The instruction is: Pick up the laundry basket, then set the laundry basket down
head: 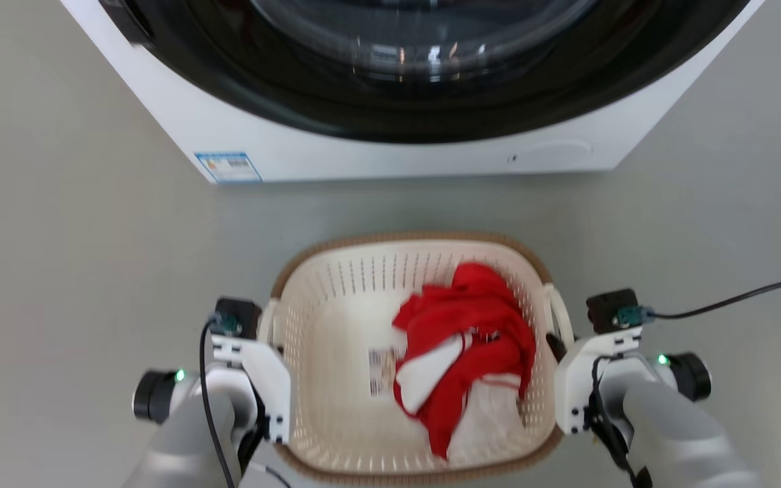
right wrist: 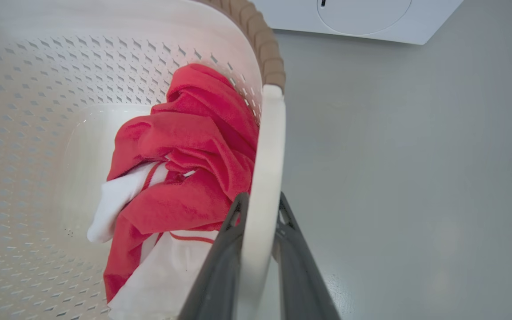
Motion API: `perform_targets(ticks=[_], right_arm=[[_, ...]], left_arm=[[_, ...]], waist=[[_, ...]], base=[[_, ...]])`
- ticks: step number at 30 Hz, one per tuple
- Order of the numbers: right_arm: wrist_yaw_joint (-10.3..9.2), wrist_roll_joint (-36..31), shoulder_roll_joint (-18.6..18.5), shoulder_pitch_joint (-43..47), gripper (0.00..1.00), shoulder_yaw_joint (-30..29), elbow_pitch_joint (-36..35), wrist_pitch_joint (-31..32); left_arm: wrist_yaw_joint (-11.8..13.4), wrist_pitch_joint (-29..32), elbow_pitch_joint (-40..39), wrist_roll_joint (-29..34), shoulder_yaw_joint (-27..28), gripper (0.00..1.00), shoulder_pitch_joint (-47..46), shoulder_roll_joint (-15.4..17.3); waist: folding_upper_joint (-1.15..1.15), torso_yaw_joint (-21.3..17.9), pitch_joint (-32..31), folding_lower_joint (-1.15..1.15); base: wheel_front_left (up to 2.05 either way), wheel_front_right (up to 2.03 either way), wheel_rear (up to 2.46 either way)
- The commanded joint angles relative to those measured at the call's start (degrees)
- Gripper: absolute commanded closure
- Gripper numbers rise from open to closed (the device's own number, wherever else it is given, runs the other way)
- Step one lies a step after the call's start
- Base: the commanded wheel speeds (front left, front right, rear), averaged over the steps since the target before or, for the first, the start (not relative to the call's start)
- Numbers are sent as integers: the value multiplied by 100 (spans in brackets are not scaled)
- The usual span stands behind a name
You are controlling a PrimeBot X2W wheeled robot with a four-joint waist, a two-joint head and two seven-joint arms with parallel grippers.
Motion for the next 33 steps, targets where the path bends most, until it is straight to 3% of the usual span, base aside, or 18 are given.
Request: perform_targets(ticks=[1,23,33], right_arm=[[26,60,42,161,100,170,-106,37],[26,1021,42,1141,100,984,-392,882],[26,1263,-28,1149,100,1219,-485,1037]], left_arm=[[-79,41,-44,-71,27,100,171,107],[-90,714,-202,-749,-686,100,1277,106],[-91,860,-223,-892,-898,100,1373,106]], waist=[[0,2,-283,0],[0,-198,-2171,0],[0,-244,-2406,0]], base=[[0,0,0],[0,0,0],[0,0,0]])
